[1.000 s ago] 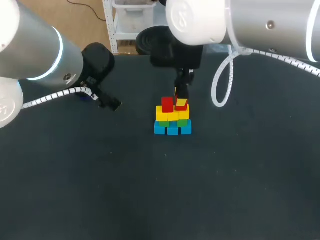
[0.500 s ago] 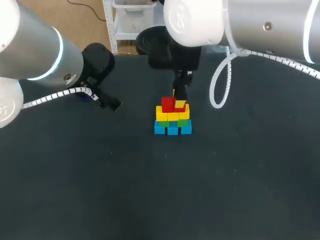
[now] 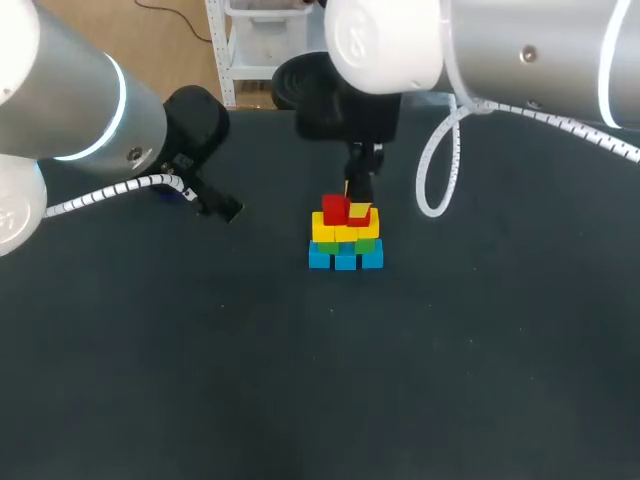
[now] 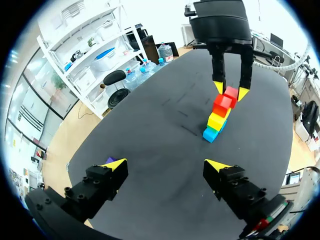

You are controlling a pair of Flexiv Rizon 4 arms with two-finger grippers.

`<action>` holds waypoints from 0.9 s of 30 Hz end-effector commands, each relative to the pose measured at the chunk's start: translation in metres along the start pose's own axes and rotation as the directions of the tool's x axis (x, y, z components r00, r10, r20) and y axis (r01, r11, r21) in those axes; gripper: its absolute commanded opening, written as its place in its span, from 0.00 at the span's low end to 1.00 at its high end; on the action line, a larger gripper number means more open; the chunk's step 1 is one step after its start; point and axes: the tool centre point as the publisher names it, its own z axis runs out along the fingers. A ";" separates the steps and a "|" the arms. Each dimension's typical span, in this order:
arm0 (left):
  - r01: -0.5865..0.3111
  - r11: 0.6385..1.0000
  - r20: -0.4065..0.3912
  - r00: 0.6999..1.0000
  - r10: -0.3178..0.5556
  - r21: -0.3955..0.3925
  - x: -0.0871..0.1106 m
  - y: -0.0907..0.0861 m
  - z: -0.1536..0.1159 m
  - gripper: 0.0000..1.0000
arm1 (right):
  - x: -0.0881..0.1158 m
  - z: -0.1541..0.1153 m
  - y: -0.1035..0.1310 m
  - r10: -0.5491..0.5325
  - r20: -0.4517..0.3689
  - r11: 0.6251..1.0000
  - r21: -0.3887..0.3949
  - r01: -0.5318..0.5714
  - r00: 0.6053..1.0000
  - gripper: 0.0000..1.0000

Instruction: Place the blue cubes, place green cubes on the blue cubes, place the yellow cubes on the green cubes, then place the red cubes on the yellow cubes, and place purple cube on the red cubes.

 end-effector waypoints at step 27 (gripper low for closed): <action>-0.001 1.000 0.002 1.000 0.001 0.002 0.000 0.001 0.000 1.00 | 0.003 0.003 -0.003 -0.010 -0.013 1.000 0.015 0.011 1.000 1.00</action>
